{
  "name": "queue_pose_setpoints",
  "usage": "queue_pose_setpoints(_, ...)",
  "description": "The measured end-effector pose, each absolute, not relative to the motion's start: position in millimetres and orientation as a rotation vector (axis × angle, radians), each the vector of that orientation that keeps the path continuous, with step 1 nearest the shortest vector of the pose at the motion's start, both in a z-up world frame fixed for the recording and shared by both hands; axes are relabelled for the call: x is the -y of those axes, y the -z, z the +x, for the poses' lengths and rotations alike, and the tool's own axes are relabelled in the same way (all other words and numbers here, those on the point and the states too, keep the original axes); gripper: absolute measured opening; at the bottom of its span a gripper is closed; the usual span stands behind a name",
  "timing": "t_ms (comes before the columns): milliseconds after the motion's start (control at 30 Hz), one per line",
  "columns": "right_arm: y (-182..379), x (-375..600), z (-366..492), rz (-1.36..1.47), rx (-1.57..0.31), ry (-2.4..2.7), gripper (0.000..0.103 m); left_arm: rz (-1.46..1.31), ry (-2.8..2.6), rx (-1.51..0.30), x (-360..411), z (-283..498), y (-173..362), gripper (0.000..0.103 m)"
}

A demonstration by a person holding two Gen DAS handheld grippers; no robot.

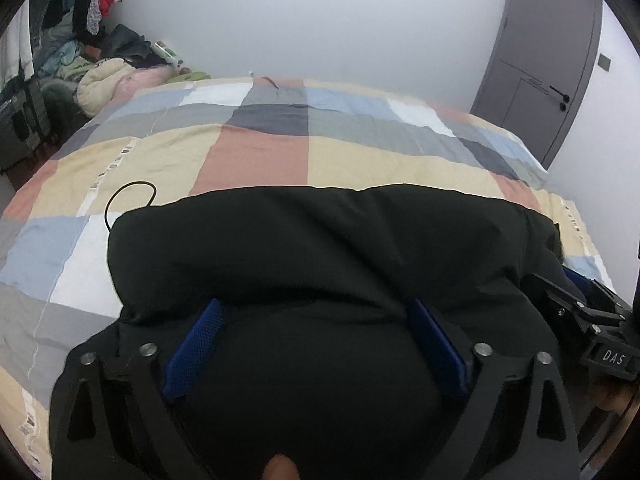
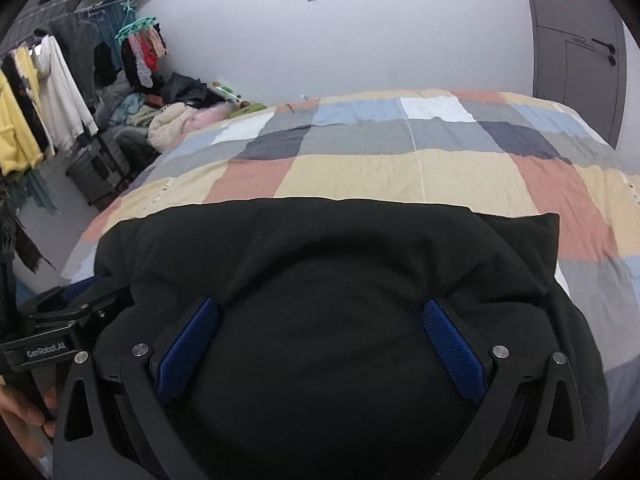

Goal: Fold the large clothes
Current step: 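Release the jacket and press the folded bundle flat with both tools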

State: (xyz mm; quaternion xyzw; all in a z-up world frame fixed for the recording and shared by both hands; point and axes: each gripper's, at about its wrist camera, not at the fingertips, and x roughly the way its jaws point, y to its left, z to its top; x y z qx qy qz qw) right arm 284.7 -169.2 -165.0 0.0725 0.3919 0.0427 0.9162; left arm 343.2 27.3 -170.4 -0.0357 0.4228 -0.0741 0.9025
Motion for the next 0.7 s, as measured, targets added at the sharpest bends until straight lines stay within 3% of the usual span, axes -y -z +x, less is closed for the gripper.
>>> queue_pose_setpoints(367,186.4,164.7,306.8,0.112,-0.806,-0.081,0.103,-0.107,0.138,-0.876,-37.2,369.0,191.1,0.101)
queue_pose_setpoints(700,180.9,191.9,280.2,0.069,-0.773,-0.075,0.103,-0.111,0.091,-0.846,-76.2,338.3,190.9,0.102)
